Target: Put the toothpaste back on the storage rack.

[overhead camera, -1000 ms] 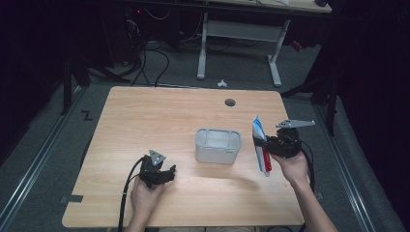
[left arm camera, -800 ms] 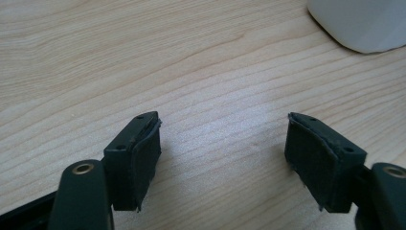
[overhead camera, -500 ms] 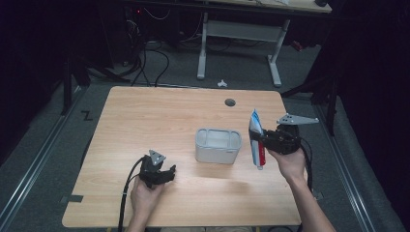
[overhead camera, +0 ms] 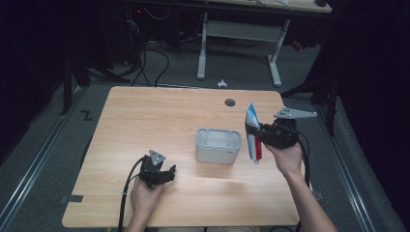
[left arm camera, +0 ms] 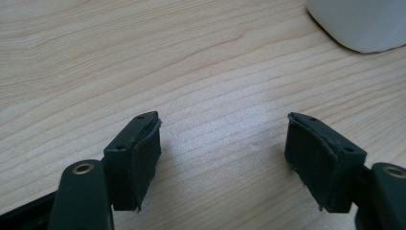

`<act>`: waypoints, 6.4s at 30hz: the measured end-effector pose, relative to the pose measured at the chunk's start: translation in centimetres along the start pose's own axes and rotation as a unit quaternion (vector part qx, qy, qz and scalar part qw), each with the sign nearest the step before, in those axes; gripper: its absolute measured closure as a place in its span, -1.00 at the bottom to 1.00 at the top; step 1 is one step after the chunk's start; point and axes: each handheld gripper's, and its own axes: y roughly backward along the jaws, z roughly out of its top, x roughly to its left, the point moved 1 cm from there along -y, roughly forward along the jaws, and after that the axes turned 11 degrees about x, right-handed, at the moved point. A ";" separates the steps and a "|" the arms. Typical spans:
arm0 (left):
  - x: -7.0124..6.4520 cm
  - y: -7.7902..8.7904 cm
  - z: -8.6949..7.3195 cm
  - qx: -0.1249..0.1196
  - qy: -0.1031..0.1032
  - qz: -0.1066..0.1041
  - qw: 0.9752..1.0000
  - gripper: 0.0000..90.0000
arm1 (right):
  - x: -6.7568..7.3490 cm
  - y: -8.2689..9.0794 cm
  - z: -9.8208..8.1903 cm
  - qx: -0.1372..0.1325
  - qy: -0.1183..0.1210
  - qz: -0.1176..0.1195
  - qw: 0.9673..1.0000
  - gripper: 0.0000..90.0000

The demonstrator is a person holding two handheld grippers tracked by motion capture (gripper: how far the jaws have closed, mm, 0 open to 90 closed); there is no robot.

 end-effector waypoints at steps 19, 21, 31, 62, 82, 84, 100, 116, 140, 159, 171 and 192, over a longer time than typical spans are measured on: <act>0.0 0.0 0.0 0.000 0.000 0.000 1.000 -0.36 | 1.7 -1.7 3.5 -0.026 0.013 0.023 0.999 0.59; 0.0 0.0 0.0 0.000 0.000 0.000 1.000 -0.36 | 1.9 -1.8 3.8 -0.028 0.016 0.025 0.999 0.59; 0.0 0.0 0.0 0.000 0.000 0.000 1.000 -0.36 | 2.6 -3.1 5.3 -0.034 0.018 0.026 0.999 0.59; 0.0 0.0 0.0 -0.001 0.001 0.000 1.000 -0.36 | 3.6 -7.6 6.8 -0.015 0.036 0.003 0.999 0.57; 0.0 0.0 0.0 0.001 -0.001 -0.001 1.000 -0.36 | 3.6 -9.7 5.6 0.012 0.039 0.000 0.999 0.57; 0.0 0.0 0.0 0.001 0.000 0.000 1.000 -0.36 | 3.5 -9.8 5.5 0.012 0.040 -0.001 0.999 0.57; 0.0 0.0 0.0 0.000 0.000 0.000 1.000 -0.36 | 3.3 -10.3 4.4 0.031 0.044 -0.008 0.999 0.56; 0.0 0.0 0.0 0.000 0.000 0.000 1.000 -0.36 | 3.1 -11.0 3.2 0.048 0.043 -0.007 0.998 0.55; 0.0 0.0 0.0 0.000 0.000 0.000 1.000 -0.36 | 3.2 -11.1 2.2 0.054 0.051 -0.010 0.997 0.55; 0.0 0.0 0.0 0.000 0.000 0.000 1.000 -0.36 | 3.1 -11.6 1.3 0.067 0.054 -0.010 0.996 0.55; 0.0 0.0 0.0 0.000 0.000 0.000 1.000 -0.36 | 3.2 -12.1 0.7 0.073 0.057 -0.009 0.996 0.54; 0.0 0.0 0.0 0.001 0.000 0.000 1.000 -0.36 | 3.3 -12.6 0.2 0.072 0.053 -0.004 0.996 0.48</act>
